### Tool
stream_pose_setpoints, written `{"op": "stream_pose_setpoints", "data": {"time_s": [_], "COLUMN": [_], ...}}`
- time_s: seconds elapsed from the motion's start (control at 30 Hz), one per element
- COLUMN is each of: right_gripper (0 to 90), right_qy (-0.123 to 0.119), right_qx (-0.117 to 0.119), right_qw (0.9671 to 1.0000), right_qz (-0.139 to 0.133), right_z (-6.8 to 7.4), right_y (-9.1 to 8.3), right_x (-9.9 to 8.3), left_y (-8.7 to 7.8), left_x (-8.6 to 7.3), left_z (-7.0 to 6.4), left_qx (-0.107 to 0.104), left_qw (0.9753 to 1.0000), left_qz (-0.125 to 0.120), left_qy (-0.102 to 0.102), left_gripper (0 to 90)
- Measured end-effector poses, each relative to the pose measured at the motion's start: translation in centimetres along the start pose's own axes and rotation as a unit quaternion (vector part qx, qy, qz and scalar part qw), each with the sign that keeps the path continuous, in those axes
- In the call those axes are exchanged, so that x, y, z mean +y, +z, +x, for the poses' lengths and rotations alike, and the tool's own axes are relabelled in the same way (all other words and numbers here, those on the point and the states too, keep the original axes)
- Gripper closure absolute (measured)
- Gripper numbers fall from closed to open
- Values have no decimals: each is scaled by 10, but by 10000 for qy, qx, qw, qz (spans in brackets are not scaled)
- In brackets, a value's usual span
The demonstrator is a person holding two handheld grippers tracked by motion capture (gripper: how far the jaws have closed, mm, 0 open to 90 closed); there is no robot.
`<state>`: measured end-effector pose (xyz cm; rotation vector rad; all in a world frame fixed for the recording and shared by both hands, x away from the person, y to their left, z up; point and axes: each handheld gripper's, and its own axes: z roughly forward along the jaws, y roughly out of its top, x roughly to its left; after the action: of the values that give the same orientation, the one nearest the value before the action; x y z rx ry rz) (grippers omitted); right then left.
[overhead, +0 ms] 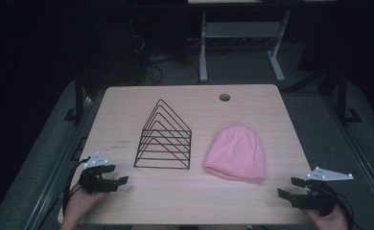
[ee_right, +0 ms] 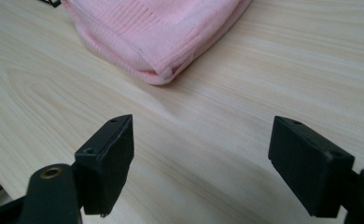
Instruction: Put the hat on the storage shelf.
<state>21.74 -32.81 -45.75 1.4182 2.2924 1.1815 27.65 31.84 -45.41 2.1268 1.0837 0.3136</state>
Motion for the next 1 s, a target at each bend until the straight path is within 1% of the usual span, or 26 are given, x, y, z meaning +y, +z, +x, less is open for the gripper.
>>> {"op": "stream_pose_setpoints", "data": {"time_s": [0.03,0.13,0.17,0.27,0.4,0.43,0.47,0.57,0.6,0.63,0.67,0.7,0.8,0.83,0.87,0.9,0.97,1.0], "right_gripper": [215,204,198,187,183,183,182,179,178,178,178,178,171,171,171,171,171,171], "right_qy": [-27,-23,-5,-15,-117,-117,-194,-277,-322,-325,-381,-391,-390,-390,-412,-432,-433,-433], "right_qx": [7,35,74,130,207,207,236,301,312,316,328,364,398,398,420,411,425,425], "right_qw": [10000,10000,10000,9999,9995,9995,9992,9984,9982,9980,9977,9975,9962,9962,9955,9952,9949,9949], "right_qz": [-13,-4,30,93,211,211,246,381,411,446,450,473,668,668,744,782,810,810], "right_z": [1,3,3,6,10,10,11,12,12,13,12,12,13,13,14,14,14,14], "right_y": [1,3,4,6,8,8,11,17,20,22,25,28,35,35,39,41,44,44], "right_x": [1,6,8,14,28,28,36,48,53,57,61,66,78,78,85,89,95,95], "left_y": [0,-1,-1,-1,0,0,0,0,1,1,1,1,1,1,1,1,1,1], "left_x": [0,-1,-1,-1,-1,-1,-1,-1,-2,-2,-2,-1,-1,-1,-1,0,0,0], "left_z": [0,-1,-2,-2,-1,-1,-1,-1,-1,-1,-1,-1,0,0,0,0,0,0], "left_qx": [9,2,2,0,-21,-21,-23,-11,-12,-10,-8,-9,3,3,-6,-5,-9,-9], "left_qw": [10000,10000,10000,10000,10000,10000,10000,10000,10000,10000,10000,10000,10000,10000,10000,10000,10000,10000], "left_qz": [3,18,6,18,11,11,9,13,11,25,32,9,22,22,22,28,29,29], "left_qy": [-15,28,2,38,18,18,25,25,-8,18,31,7,45,45,32,33,25,25], "left_gripper": [238,238,238,237,234,234,234,234,233,234,234,233,233,233,233,233,233,233]}}
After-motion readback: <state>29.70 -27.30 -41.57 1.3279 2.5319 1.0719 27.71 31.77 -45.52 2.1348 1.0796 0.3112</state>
